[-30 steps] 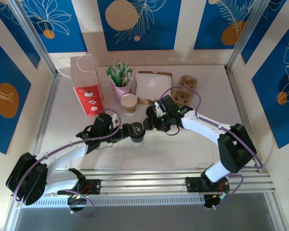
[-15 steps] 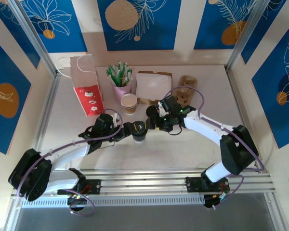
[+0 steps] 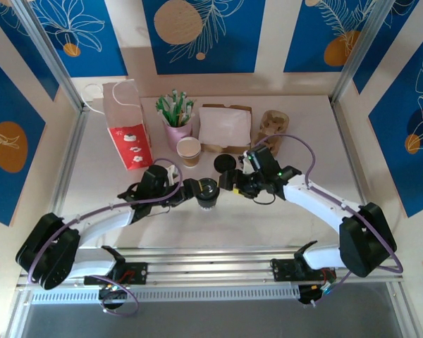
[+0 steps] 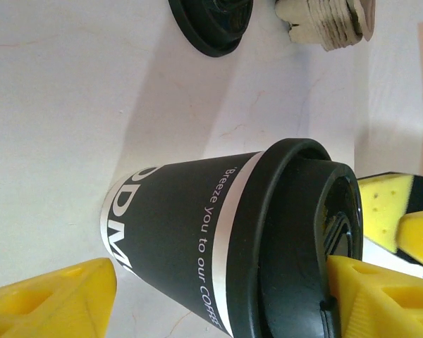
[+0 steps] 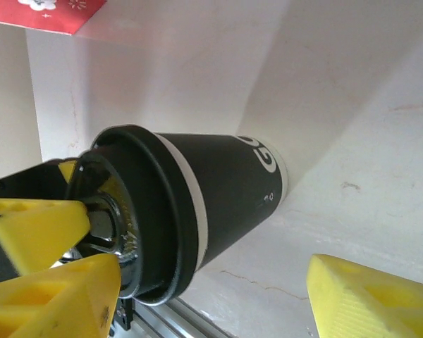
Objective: Pack the takeout coffee
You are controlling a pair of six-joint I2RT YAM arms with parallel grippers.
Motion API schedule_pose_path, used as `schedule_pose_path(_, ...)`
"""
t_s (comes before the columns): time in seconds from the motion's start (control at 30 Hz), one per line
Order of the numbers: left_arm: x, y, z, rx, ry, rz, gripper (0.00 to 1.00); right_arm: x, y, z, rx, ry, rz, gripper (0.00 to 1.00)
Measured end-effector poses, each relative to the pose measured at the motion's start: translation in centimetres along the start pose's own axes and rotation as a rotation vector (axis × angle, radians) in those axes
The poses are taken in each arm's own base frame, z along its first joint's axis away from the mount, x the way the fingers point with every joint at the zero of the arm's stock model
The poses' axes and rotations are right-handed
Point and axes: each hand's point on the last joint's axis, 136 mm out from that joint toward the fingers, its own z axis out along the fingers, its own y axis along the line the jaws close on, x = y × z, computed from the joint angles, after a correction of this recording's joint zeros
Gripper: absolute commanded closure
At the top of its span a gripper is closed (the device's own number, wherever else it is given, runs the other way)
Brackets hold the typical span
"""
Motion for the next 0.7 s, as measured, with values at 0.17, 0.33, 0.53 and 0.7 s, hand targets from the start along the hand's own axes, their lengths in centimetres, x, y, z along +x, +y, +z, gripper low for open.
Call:
schedule_pose_path(0.17,-0.1,-0.3,0.1,-0.024,0.021,0.007,0.23,-1.3,1.4,-1.3,0.025,-0.036,-0.071,0.29)
schedule_pose_path(0.33,-0.3,-0.5,0.3,-0.066,0.049,0.023,0.17,-1.7,2.6,-2.3,0.088,-0.059,-0.175,0.29)
schedule_pose_path(0.53,-0.7,-0.4,-0.1,-0.151,0.076,0.055,0.01,-1.4,2.1,-2.7,0.157,-0.053,-0.25,0.29)
schedule_pose_path(0.7,-1.3,-0.6,-0.8,-0.2,0.08,0.082,0.0,-1.1,1.9,-2.5,0.207,-0.031,-0.306,0.27)
